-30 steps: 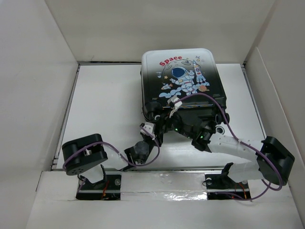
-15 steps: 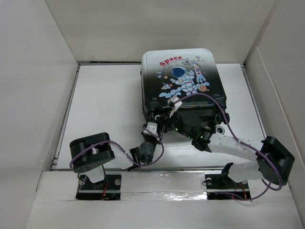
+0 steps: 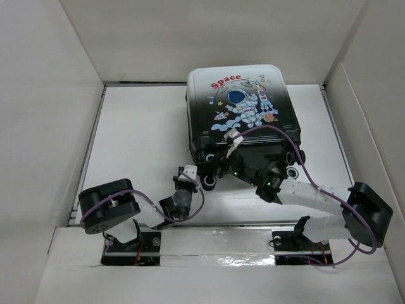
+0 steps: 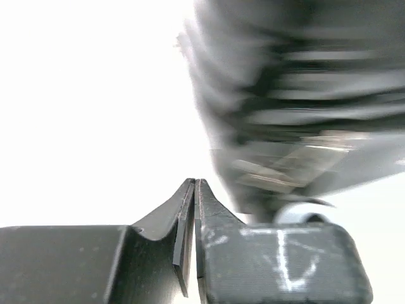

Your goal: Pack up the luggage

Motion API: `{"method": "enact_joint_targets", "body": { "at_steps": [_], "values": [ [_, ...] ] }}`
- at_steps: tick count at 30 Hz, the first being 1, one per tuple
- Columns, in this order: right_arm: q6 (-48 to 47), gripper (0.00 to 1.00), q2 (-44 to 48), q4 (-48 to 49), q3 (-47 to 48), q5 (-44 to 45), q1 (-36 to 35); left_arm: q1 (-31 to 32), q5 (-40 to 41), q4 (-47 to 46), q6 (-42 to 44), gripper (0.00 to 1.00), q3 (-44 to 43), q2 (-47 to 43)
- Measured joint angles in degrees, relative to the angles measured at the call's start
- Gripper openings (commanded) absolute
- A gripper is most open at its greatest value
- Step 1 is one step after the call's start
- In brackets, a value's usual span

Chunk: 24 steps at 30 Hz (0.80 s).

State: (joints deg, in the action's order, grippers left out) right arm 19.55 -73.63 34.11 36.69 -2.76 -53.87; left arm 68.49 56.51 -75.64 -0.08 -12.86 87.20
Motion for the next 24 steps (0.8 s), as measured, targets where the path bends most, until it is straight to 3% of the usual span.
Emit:
{"method": "enact_joint_targets", "body": {
  "at_steps": [7,12,14,16,18,22,24],
  "values": [
    [-0.02,0.05,4.46,-1.18,-3.04,-0.07,-1.38,-4.35,3.67,0.96,-4.87,0.0,7.76,-15.8],
    [-0.02,0.05,5.35,-1.9,-3.43,-0.04,-1.73,-4.09,-4.76,0.28,-10.78,0.0,6.6,-24.46],
    [-0.09,0.05,5.33,-1.95,-3.41,-0.04,-1.73,-1.99,-8.04,-0.04,-11.5,0.0,5.05,-23.63],
    [-0.11,0.05,5.16,-2.12,-3.21,-0.07,-1.73,-0.2,-10.82,-0.04,-11.65,0.1,2.99,-21.03],
    [-0.17,0.05,4.7,-3.02,-2.43,-0.07,-1.73,0.63,-13.35,0.0,-11.8,0.12,1.05,-17.75],
    [-0.85,0.05,4.39,-5.18,-1.05,0.87,-1.62,0.52,-12.79,-1.77,-12.0,0.0,-0.48,-14.51],
    [-1.36,0.05,4.28,-5.95,-0.55,1.05,-1.6,0.52,-12.26,-2.34,-12.41,0.0,-0.83,-13.7]
  ]
}}
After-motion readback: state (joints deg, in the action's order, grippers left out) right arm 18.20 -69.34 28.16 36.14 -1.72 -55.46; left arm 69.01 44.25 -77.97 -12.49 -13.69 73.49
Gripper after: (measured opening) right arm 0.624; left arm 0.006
